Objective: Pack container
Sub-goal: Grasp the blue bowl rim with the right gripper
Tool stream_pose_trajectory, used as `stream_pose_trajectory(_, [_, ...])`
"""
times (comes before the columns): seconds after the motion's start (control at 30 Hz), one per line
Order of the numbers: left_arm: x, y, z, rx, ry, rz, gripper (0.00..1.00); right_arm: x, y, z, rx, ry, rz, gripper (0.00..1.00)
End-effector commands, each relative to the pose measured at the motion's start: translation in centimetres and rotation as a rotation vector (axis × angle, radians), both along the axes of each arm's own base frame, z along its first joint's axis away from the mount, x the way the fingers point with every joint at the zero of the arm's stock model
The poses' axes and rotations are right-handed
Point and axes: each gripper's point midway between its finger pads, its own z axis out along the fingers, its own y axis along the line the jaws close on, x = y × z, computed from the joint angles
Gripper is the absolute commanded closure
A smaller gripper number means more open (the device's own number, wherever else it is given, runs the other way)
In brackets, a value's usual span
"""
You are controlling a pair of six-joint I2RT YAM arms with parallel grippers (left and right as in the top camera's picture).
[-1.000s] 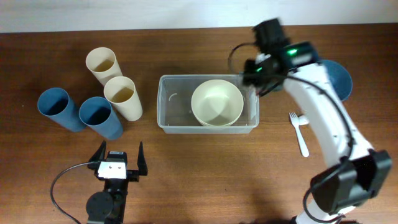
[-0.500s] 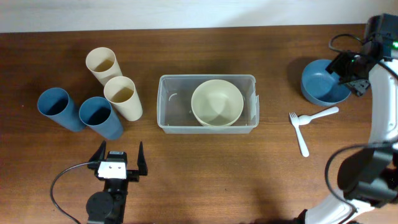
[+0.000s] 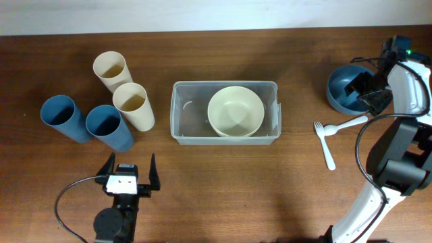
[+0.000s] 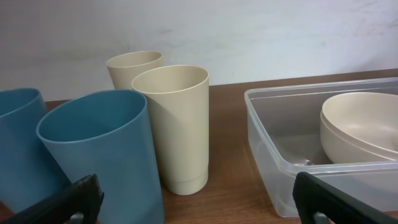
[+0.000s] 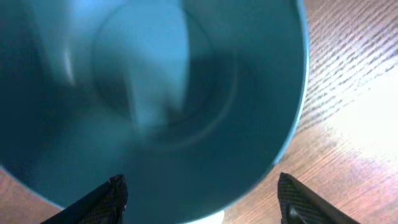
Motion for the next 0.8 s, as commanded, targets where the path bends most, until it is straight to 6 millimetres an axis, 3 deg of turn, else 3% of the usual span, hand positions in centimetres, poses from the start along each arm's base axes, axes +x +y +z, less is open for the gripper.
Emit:
stream_pose_trajectory(0.0, [0.0,0.2,0.0,0.012,-0.004,0.007,0.01,0.0,-0.7,0.2,-0.007,-0.009,-0.029,0.28])
stream_pose_trajectory(0.2, [0.0,0.2,0.0,0.012,-0.004,0.007,0.0,-1.1,-1.9,-0.4,-0.03,0.024,-0.09,0.29])
stream_pose_trajectory(0.57, [0.0,0.2,0.0,0.012,-0.004,0.007,0.0,-1.8,-2.1,-4.9,-0.016,0.073,-0.141,0.3])
stream_pose_trajectory(0.77, [0.0,0.2,0.0,0.012,-0.004,0.007,0.0,-1.4,-2.2,-6.4,-0.01,0.078,-0.139,0.46])
